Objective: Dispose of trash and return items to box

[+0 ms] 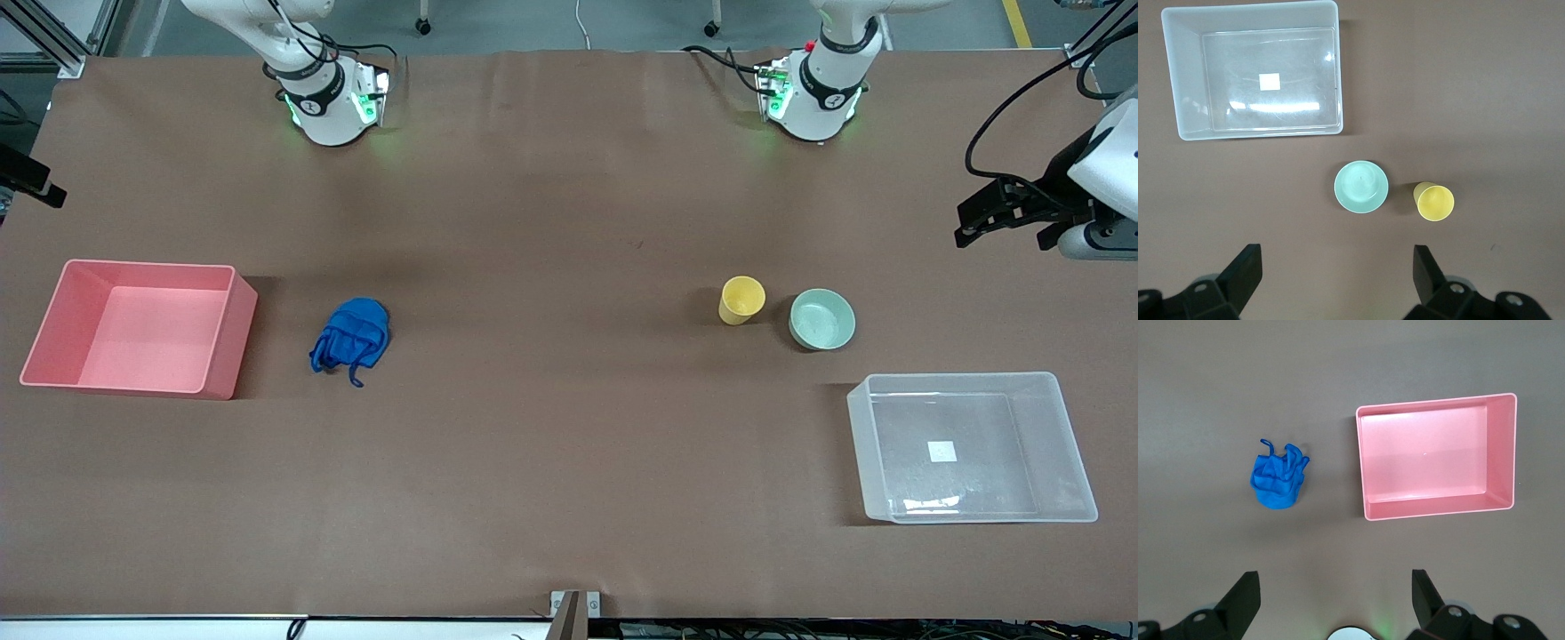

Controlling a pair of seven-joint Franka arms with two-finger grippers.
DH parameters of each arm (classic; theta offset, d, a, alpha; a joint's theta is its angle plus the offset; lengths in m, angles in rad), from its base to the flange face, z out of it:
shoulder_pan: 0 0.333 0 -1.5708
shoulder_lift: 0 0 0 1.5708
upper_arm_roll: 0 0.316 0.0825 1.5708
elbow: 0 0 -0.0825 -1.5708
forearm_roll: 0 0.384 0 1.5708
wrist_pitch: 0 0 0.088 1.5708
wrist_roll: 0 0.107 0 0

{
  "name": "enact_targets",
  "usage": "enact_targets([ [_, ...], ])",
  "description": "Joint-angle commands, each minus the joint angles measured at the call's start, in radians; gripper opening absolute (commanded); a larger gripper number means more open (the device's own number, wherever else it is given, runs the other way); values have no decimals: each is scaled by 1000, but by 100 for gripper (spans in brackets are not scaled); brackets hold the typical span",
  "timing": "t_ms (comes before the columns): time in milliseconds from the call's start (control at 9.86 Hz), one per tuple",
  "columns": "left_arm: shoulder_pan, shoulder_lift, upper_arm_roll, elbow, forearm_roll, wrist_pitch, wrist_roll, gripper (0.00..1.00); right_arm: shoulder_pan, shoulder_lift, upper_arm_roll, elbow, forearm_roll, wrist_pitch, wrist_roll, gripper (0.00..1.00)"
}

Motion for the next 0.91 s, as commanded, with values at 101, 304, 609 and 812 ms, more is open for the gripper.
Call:
enact_targets([
  [101, 43, 24, -4, -47, -2, 48, 45, 99, 35, 18, 85, -13, 1, 30, 110, 100],
  [304, 63, 18, -5, -158, -6, 146, 56, 99, 37, 68, 205, -76, -46, 103, 201, 100],
  [609, 63, 16, -7, -402, -6, 382, 56, 98, 40, 148, 282, -349, -90, 420, 293, 100],
  [812, 63, 28, -10, -604, -6, 624, 56, 98, 50, 197, 282, -527, -99, 690, 295, 100],
])
